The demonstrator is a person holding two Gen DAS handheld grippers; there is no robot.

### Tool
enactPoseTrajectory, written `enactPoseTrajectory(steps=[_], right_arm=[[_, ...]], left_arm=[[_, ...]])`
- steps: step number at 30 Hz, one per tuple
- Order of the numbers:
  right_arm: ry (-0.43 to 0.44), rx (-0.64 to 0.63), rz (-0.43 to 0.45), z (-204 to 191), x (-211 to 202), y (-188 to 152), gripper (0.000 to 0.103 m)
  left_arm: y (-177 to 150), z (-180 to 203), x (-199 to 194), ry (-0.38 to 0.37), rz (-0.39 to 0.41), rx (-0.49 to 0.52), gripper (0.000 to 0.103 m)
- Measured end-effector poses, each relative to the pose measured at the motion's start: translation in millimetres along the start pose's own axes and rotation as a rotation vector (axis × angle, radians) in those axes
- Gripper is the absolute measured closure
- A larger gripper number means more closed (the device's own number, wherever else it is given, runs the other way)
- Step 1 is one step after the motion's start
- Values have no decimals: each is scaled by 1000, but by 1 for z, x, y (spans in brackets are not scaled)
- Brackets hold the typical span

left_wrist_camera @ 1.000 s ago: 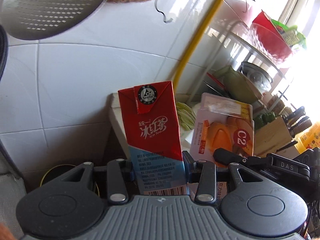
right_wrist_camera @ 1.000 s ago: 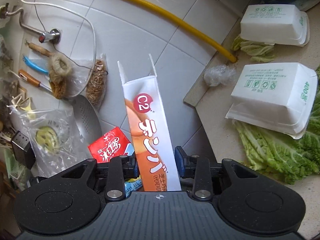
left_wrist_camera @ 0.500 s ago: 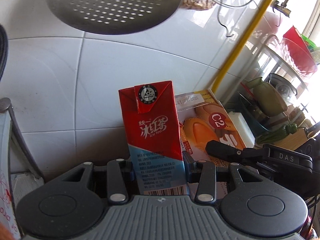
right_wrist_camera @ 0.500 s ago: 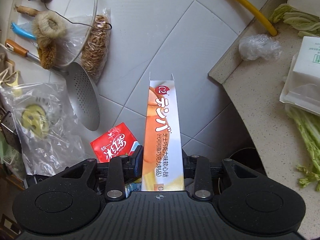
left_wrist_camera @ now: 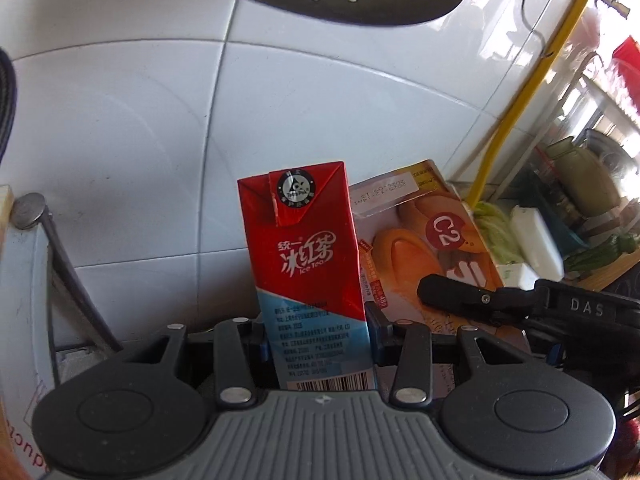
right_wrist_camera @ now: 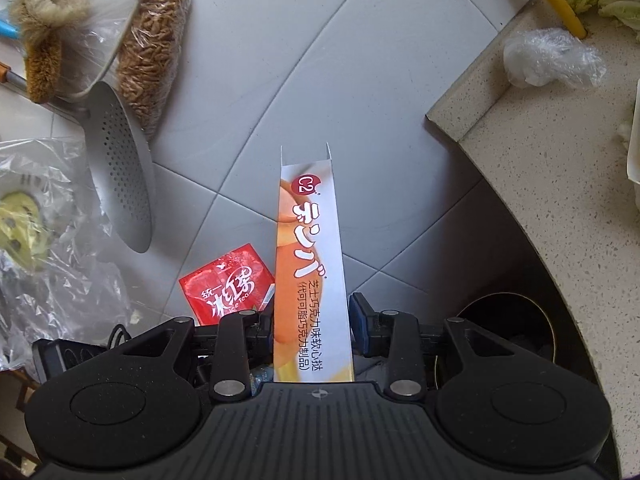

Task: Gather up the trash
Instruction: 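Carry the carton and snack box down over the black trash bin with both grippers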

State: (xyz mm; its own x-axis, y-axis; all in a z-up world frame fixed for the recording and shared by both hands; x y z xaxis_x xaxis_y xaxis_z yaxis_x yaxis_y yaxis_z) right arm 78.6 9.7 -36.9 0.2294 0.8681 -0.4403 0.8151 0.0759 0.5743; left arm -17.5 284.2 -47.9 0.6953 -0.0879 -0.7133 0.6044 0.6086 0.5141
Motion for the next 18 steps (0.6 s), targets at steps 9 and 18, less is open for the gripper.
enactPoseTrajectory(steps=[9,18], right_arm=[[-17,-29,-116,12,33,4,60],[-52,-41,-207,29,68,0,60]], left_arm=[[-12,-11,25,107,-39,-67,64],[-14,-16,60,201,-81,-90,64]])
Point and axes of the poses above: each gripper's, at about its wrist camera, not at the fingertips, and x roughly the way its jaws point, z to its right, y to its top, the point moved 1 cm from there along x, roughly the way its jaws point, and after that the axes turned 15 degrees about -x, right-handed, at the moved point
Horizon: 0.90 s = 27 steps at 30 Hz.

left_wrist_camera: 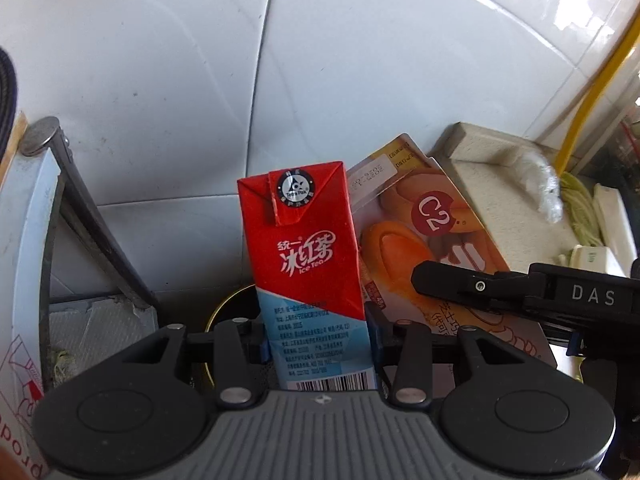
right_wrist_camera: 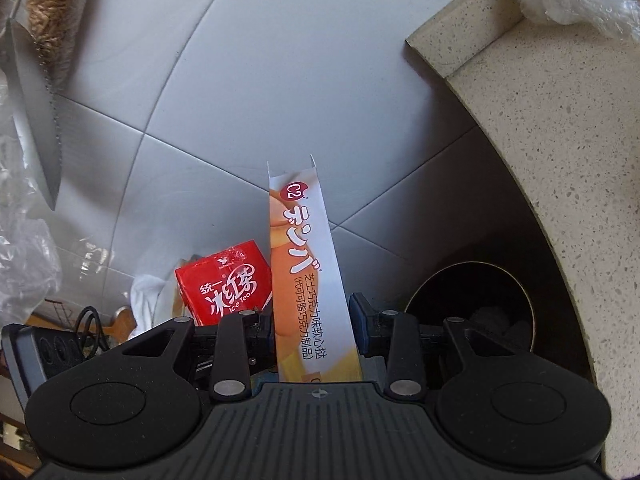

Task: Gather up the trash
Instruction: 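Carry the carton and snack box down over the black trash bin with both grippers, then open both grippers over the bin to drop the carton and snack box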

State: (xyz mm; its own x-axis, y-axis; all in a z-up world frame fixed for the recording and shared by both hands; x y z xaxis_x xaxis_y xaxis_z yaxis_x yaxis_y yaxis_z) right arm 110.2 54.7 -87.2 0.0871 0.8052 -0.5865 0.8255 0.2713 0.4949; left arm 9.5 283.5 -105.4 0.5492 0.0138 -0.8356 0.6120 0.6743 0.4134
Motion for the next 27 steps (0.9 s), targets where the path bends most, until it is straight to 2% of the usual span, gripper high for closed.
enactPoseTrajectory(steps=[3,6,11,12,13,20,27], right_arm=[[-50,-12,-22,5,13,1,60],[-85,-16,-47,9,29,2,54],[-124,-11,-64,17,50,-2,43],[-130,-11,-70,18,57,0,34],[-137,-10,-71,20,60,0,32],[-143,16,-89,17,59,-6,32],[-133,30,-34,11,6,-12,27]], left_arm=[[2,3,18,69,-14,14,63],[4,1,37,125,-31,21,63],[6,-7,58,145,-72,-16,63],[6,-9,60,144,-78,-23,63],[5,-10,60,139,-81,-30,63],[2,-26,51,116,-92,-61,62],[-4,-26,33,59,-113,-59,61]])
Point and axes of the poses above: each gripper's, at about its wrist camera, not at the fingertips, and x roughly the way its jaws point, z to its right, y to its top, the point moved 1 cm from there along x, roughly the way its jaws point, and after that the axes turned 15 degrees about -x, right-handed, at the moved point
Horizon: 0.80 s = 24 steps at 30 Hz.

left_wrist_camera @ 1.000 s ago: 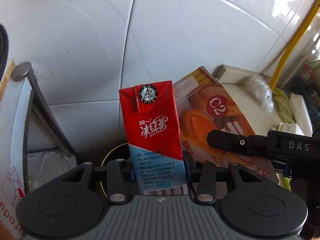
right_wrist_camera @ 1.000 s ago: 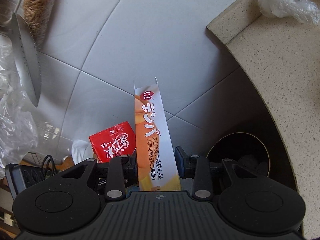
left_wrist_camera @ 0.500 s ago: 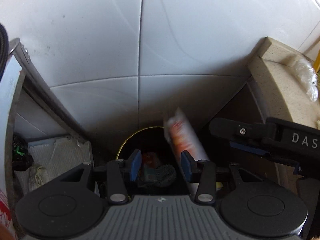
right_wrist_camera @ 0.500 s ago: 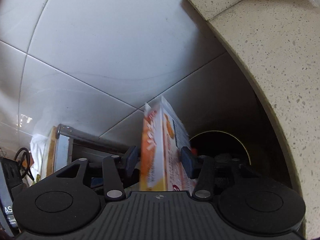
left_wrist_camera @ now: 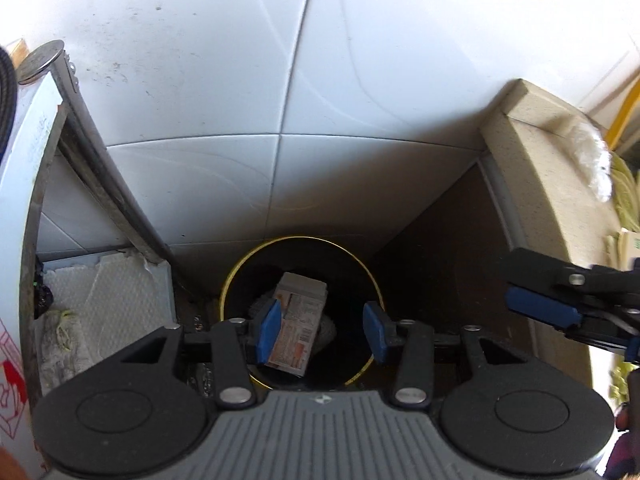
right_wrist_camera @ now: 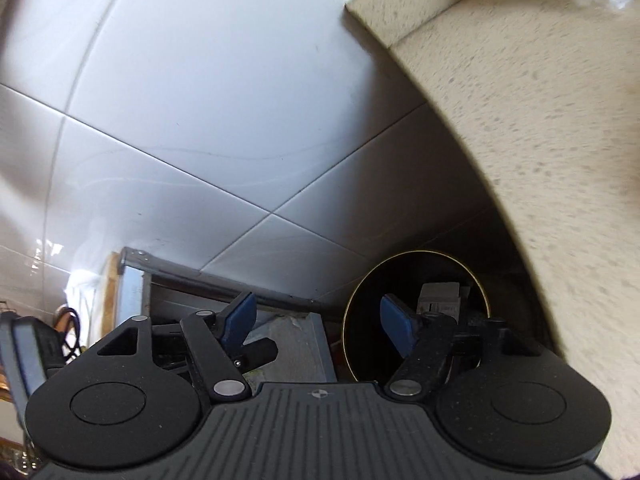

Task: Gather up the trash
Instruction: 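Open both grippers over the bin to drop the carton and snack box, then raise both tools back toward the white foam boxes on the counter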

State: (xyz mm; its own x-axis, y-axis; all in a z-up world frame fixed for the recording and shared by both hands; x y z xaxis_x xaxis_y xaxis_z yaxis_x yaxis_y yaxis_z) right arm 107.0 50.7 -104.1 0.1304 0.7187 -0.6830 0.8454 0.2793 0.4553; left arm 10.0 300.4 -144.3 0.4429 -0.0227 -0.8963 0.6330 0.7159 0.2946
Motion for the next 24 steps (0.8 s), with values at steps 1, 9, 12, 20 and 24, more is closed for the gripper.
enactPoseTrajectory(steps=[1,9,12,20,24], right_arm=[[0,8,12,1,-8,-2,27],[-54,79,133,7,-78,-28,25],[-94,105,191,10,-104,-41,25],[-202,187,352,26,-170,-70,24],[-249,214,394,42,-196,-80,22]], left_arm=[[-1,1,-1,-11,-5,3,61],[-12,30,-15,-115,-37,99,60],[-14,52,-18,-156,-45,171,60],[-25,114,-33,-276,-54,319,56],[-37,139,-36,-314,-84,348,55]])
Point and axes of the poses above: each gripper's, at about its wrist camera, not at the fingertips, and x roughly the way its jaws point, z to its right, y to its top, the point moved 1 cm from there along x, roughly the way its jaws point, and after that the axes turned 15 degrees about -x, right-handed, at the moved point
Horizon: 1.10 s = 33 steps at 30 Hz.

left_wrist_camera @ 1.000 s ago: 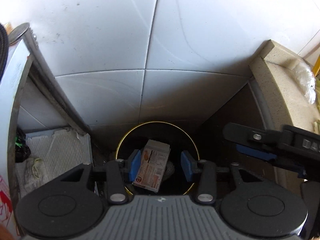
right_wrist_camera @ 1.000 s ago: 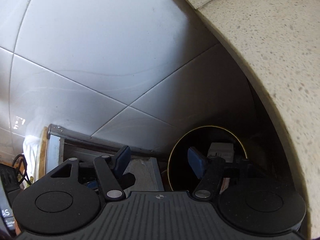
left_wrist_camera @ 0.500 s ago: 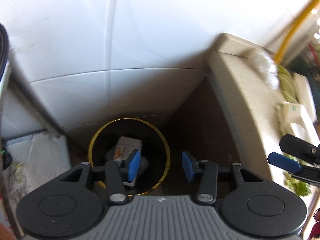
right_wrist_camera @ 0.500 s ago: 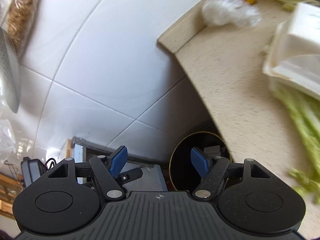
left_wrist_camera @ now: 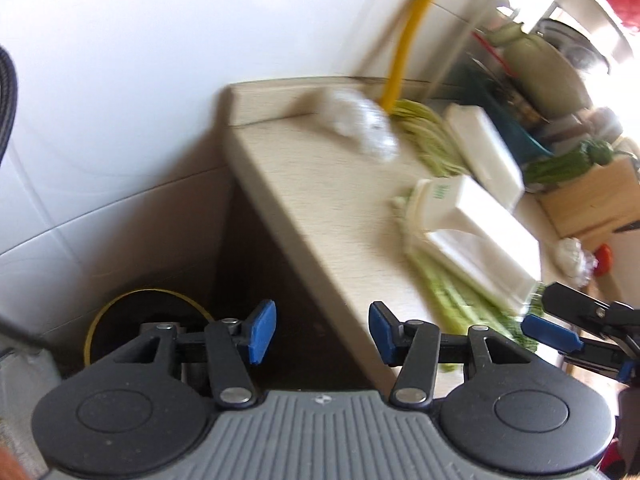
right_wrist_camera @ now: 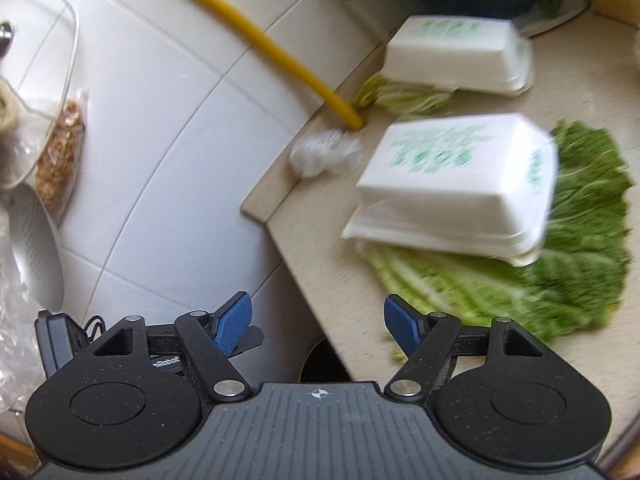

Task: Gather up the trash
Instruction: 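Raise both tools back toward the white foam boxes on the counter, then grasp a white foam box with the left gripper while the right grasps another foam box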

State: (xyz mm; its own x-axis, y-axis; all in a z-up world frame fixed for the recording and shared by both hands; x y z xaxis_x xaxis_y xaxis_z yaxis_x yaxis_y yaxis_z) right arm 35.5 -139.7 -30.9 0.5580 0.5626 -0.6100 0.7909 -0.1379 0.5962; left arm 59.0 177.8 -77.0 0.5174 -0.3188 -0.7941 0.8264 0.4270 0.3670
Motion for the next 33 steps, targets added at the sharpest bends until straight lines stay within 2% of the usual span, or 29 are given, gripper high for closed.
enactPoseTrajectory(steps=[7,10,12,13,16,18,21,25,28,33], right_arm=[[-45,62,44,45,-27,6,22],[-55,81,59,66,-36,9,22],[-59,79,68,77,-41,12,21],[-57,77,75,82,-43,14,15],[-39,76,96,96,-48,20,11],[-25,79,105,104,-50,23,11],[-17,79,108,113,-49,25,11],[-18,99,93,121,-44,24,11],[-34,106,91,122,-42,23,11],[-77,123,102,120,-42,26,11]], left_arm=[[-7,46,18,-78,-40,14,54],[-12,63,28,-127,-59,-12,52],[-15,71,36,-179,-77,-45,46],[-16,74,41,-217,-86,-66,44],[-17,73,58,-338,-114,-196,44],[-18,76,67,-396,-131,-236,44],[-23,85,76,-413,-130,-233,45],[-22,88,101,-415,-193,-257,45],[-17,89,106,-449,-209,-265,45],[1,100,108,-511,-192,-235,45]])
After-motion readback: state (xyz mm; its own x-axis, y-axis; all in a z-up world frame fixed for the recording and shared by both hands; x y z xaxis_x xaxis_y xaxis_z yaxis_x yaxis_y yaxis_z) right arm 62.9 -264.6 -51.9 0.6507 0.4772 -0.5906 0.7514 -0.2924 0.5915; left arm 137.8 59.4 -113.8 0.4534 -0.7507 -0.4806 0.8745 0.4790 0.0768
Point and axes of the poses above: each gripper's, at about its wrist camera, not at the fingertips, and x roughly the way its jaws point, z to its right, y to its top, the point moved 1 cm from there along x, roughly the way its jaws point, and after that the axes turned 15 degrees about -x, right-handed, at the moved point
